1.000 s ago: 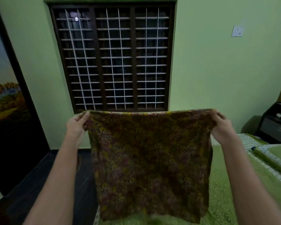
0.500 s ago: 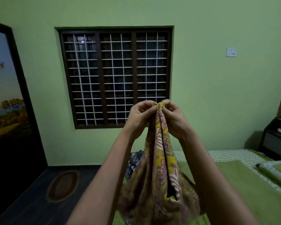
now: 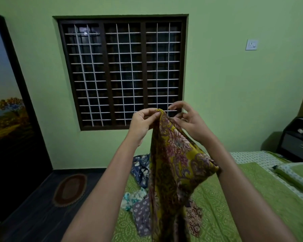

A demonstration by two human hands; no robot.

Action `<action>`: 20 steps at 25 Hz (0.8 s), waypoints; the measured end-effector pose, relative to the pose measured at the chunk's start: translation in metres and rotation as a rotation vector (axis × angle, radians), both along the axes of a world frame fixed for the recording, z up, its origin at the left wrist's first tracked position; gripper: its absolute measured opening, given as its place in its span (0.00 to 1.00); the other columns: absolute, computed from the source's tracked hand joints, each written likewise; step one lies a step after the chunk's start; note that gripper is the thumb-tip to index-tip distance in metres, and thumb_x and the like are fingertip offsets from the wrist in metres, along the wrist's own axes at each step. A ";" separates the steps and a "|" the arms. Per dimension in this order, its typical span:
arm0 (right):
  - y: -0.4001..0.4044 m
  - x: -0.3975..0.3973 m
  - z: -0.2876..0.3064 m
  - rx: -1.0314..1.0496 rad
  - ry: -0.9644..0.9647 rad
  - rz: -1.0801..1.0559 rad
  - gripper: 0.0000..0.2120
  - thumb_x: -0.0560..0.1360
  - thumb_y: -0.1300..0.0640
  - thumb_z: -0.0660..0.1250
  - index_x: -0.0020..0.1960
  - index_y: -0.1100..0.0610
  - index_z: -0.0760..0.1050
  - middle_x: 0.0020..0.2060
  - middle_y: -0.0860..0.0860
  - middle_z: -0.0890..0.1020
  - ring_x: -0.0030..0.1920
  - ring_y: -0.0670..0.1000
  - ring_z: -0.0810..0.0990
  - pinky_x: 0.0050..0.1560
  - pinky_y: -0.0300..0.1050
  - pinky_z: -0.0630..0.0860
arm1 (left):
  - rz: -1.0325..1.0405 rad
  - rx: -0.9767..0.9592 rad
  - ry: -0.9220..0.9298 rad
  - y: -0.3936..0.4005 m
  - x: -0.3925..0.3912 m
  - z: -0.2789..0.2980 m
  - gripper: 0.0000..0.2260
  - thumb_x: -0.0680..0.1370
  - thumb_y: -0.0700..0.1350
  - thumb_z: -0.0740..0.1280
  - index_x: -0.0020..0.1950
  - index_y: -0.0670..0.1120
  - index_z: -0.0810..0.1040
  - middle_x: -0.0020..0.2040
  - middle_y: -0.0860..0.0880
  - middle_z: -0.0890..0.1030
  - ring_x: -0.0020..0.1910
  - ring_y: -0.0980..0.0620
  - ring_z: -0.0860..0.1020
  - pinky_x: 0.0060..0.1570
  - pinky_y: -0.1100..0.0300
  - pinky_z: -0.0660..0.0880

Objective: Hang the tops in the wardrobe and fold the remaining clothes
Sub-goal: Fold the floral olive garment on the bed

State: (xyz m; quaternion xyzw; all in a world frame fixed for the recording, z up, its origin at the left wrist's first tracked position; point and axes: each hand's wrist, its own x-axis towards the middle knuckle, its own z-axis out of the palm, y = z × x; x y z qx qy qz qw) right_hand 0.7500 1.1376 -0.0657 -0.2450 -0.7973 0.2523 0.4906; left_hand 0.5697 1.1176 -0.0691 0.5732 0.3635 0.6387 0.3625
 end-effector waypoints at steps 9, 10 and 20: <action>-0.014 -0.007 -0.056 -0.201 -0.420 -0.200 0.18 0.75 0.56 0.69 0.57 0.49 0.62 0.48 0.46 0.74 0.46 0.49 0.79 0.40 0.41 0.80 | 0.360 0.030 0.150 0.031 -0.033 -0.025 0.05 0.81 0.47 0.61 0.50 0.48 0.76 0.50 0.47 0.79 0.53 0.48 0.78 0.55 0.50 0.77; -0.015 -0.007 -0.061 -0.172 -0.406 -0.226 0.18 0.76 0.59 0.68 0.57 0.47 0.62 0.47 0.45 0.74 0.45 0.49 0.79 0.38 0.40 0.80 | 0.385 0.011 0.129 0.032 -0.036 -0.028 0.05 0.81 0.47 0.61 0.51 0.48 0.76 0.50 0.47 0.79 0.53 0.47 0.78 0.56 0.48 0.76; -0.028 0.031 -0.056 -0.212 -1.038 -0.559 0.19 0.78 0.41 0.59 0.57 0.53 0.79 0.51 0.51 0.82 0.50 0.54 0.79 0.41 0.44 0.72 | 0.467 -0.056 0.573 0.014 -0.072 -0.086 0.08 0.81 0.44 0.60 0.54 0.46 0.78 0.49 0.49 0.79 0.53 0.49 0.76 0.51 0.55 0.74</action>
